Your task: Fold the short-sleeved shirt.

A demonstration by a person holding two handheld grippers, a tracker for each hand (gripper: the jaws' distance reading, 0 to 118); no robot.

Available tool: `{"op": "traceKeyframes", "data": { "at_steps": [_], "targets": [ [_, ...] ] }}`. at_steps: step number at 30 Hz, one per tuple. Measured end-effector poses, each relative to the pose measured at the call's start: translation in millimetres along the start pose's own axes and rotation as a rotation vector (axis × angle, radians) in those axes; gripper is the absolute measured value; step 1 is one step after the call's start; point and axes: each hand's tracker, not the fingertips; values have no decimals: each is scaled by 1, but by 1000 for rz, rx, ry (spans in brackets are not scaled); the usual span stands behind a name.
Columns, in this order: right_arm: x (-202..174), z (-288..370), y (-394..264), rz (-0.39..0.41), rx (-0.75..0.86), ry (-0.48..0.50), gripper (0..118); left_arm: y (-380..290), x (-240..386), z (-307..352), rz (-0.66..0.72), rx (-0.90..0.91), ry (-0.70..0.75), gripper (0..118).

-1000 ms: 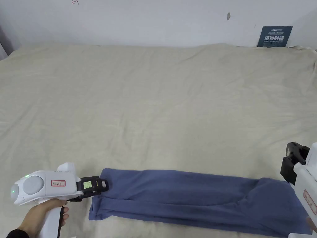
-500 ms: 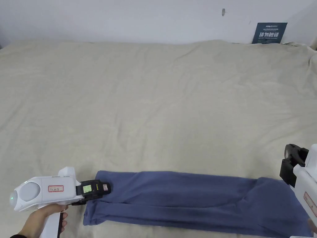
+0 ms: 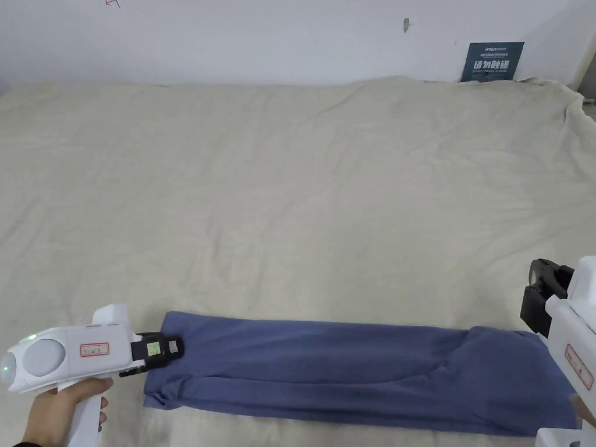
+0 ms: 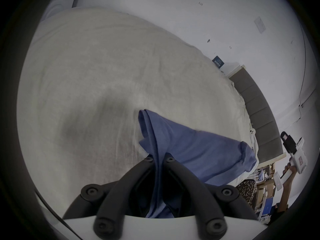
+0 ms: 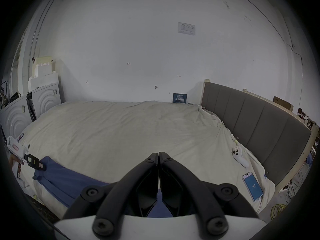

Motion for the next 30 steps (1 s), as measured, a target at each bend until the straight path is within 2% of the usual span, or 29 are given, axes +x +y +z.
{"op": "traceKeyframes", "data": {
  "at_steps": [11,17,21,25,30],
  "targets": [
    [13,8,1,-24,31,25,0,9,-10,52,7,27,173,2],
    [20,14,-1,-36,32,44,0,5,40,53,-31,31,247,2],
    [26,20,-2,-45,39,50,0,-4,102,46,-93,7,187,2],
    [32,26,-3,-46,45,53,0,-12,153,23,-126,-32,57,2],
    [43,35,-8,-62,47,43,0,-25,204,-24,-189,-92,15,2]
  ]
}}
